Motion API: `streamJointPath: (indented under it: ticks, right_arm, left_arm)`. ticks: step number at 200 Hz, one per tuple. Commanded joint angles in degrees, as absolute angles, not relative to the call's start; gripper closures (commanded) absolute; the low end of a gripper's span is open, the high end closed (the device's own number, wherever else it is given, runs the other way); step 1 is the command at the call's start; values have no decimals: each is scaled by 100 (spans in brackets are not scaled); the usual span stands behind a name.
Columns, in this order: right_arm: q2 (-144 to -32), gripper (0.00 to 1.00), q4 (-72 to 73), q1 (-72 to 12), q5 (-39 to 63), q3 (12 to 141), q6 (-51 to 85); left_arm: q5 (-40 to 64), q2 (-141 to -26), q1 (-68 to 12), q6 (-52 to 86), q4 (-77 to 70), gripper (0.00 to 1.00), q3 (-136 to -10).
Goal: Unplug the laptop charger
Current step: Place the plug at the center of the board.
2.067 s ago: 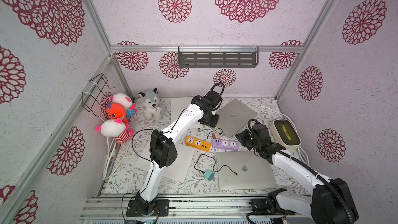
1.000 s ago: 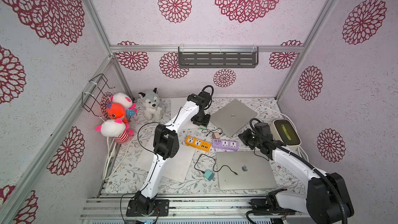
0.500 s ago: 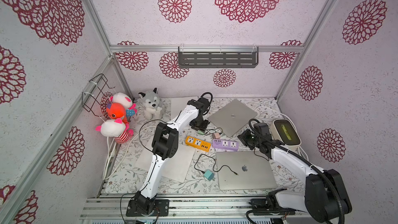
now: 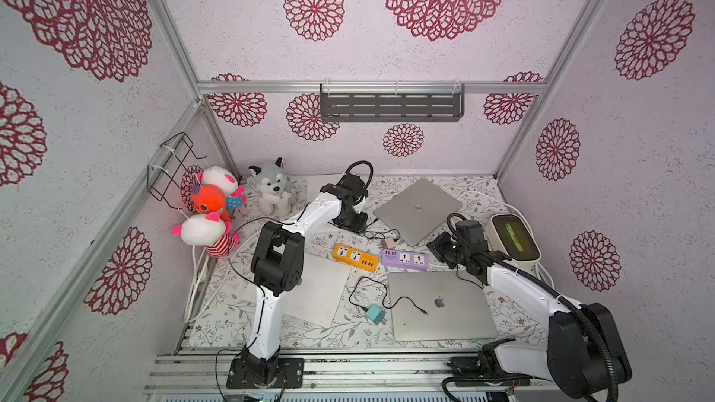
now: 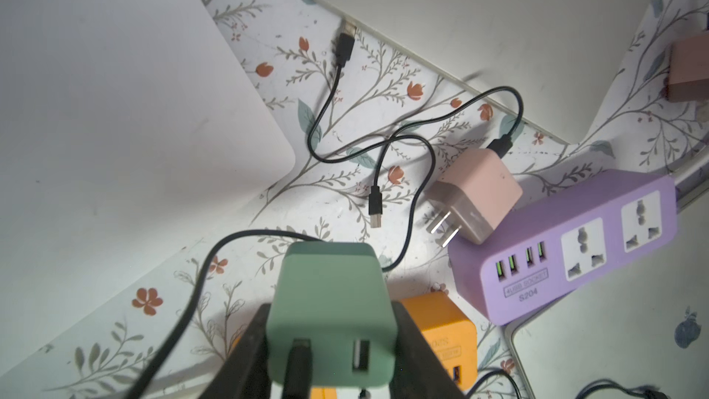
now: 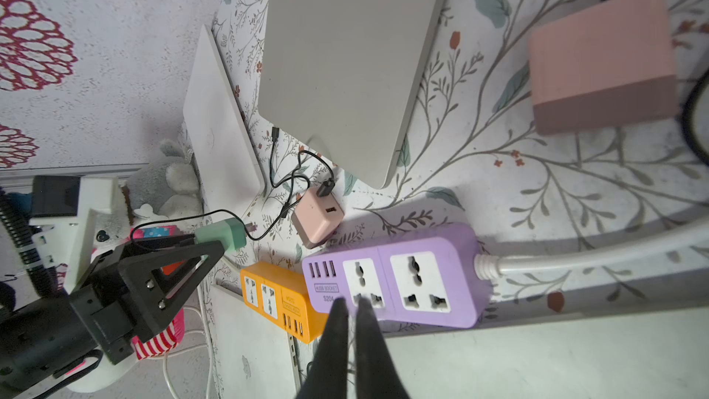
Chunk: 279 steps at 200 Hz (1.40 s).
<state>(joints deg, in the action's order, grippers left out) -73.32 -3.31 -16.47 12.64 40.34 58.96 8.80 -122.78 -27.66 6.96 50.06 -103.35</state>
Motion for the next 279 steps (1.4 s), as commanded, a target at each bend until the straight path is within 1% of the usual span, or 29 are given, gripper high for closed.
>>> streamJointPath:
  ticks: [1, 41, 70, 130, 164, 197, 279]
  right_arm:
    - [-7251, 90, -334, -1599, 1258, 4227, 5779]
    - [-7262, 89, -378, -1595, 1240, 4267, 5749]
    - [-7280, 89, -369, -1597, 1263, 4269, 5769]
    - [-7282, 89, -365, -1600, 1245, 4246, 5775]
    - [-7307, 89, -343, -1593, 1261, 4244, 5782]
    - [-7314, 89, -334, -1596, 1258, 4236, 5782]
    - [-7312, 89, -317, -1600, 1248, 4192, 5783]
  left_arm:
    - [1119, -11986, -2663, 423, 4278, 78, -9977]
    - [1397, -11937, -2602, 389, 3982, 78, -9620]
    - [1510, -11807, -2597, 412, 3485, 77, -9179]
    - [1300, -11557, -2591, 482, 2655, 77, -8436]
    - [1231, -11411, -2604, 441, 2250, 74, -7973]
    - [1313, -11448, -2598, 335, 2328, 72, -7843]
    - [1310, -11360, -2597, 501, 1920, 71, -7361]
